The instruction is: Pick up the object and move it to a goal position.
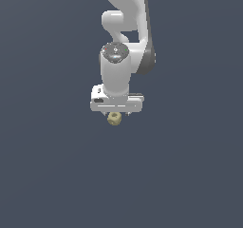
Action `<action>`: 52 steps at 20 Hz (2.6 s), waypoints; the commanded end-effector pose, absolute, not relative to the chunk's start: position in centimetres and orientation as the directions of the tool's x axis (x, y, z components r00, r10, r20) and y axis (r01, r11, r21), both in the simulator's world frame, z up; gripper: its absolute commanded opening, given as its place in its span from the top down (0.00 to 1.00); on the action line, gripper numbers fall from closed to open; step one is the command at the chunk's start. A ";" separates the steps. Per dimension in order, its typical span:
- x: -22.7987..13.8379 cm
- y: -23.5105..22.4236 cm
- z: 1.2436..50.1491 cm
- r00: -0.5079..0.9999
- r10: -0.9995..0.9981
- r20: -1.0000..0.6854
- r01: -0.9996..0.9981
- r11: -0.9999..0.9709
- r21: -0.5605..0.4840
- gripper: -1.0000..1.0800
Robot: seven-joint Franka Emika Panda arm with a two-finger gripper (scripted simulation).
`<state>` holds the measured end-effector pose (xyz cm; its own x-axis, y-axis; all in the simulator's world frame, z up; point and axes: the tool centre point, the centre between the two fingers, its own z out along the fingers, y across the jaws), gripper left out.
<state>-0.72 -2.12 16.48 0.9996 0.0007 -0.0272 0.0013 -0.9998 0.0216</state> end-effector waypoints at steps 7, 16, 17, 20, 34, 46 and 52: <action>-0.4 -4.1 17.6 0.999 -0.048 -0.020 -0.048 -0.998 0.027 0.04; -0.5 -4.6 17.7 0.998 -0.067 -0.018 -0.066 -0.997 0.028 0.04; -0.6 -4.6 17.5 0.997 -0.074 -0.018 -0.073 -0.997 0.027 0.04; -1.0 -4.5 16.8 0.995 -0.103 -0.016 -0.102 -0.994 0.024 0.04; -5.3 -3.8 10.6 0.933 -0.361 -0.003 -0.361 -0.933 0.003 0.04; -6.8 -3.7 9.0 0.903 -0.430 -0.001 -0.430 -0.903 0.001 0.04; -6.8 -3.7 7.4 0.902 -0.432 -0.001 -0.432 -0.902 0.000 0.04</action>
